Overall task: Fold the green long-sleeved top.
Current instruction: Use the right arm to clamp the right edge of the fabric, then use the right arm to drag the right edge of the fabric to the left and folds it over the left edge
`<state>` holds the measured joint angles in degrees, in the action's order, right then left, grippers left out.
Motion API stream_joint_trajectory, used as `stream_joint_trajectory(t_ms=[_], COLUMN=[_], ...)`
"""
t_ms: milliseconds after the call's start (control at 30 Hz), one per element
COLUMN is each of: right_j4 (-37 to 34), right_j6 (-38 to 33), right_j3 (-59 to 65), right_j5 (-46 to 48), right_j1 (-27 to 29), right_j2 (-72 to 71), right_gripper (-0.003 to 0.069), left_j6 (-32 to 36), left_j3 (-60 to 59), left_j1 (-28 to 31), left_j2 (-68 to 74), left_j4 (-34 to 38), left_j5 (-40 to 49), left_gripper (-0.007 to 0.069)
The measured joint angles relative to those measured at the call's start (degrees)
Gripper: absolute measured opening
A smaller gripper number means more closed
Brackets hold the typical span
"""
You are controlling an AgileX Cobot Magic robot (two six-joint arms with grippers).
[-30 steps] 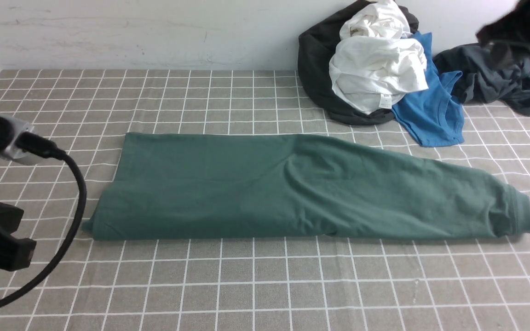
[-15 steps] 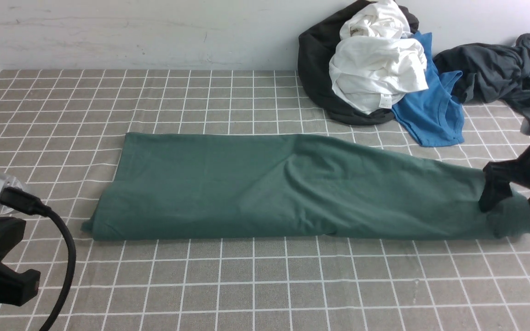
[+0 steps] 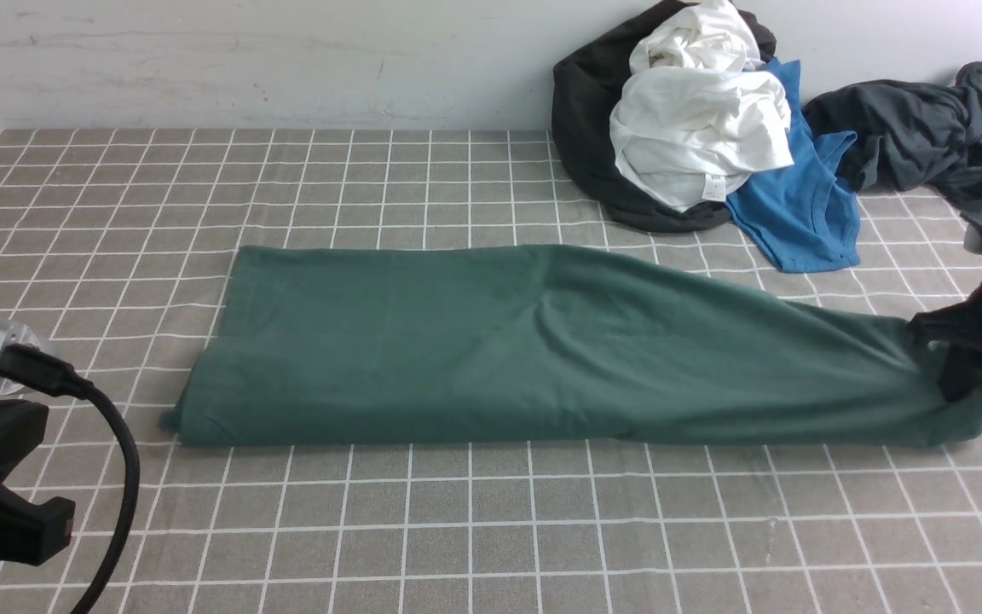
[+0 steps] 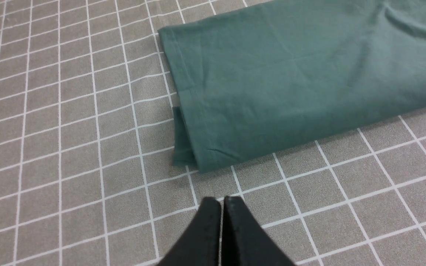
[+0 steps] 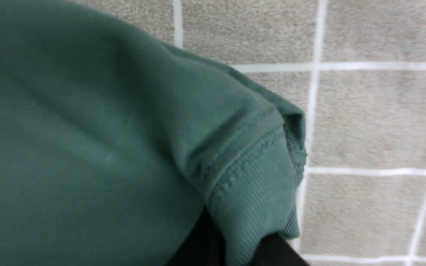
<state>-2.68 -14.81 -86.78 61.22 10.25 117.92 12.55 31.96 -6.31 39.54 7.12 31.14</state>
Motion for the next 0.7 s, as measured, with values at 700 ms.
stream_joint_trajectory(t_ms=[700], right_j4=[-20.03], right_j6=[7.27], right_j3=[-22.82], right_j5=[8.62], right_j1=[-26.12], right_j2=[-3.96], right_gripper=[0.0003], left_j6=[0.00], left_j3=[-0.06], left_j1=[0.00], left_j2=[0.00], left_j4=[1.25], left_j5=[-2.83], left_gripper=[-0.0008])
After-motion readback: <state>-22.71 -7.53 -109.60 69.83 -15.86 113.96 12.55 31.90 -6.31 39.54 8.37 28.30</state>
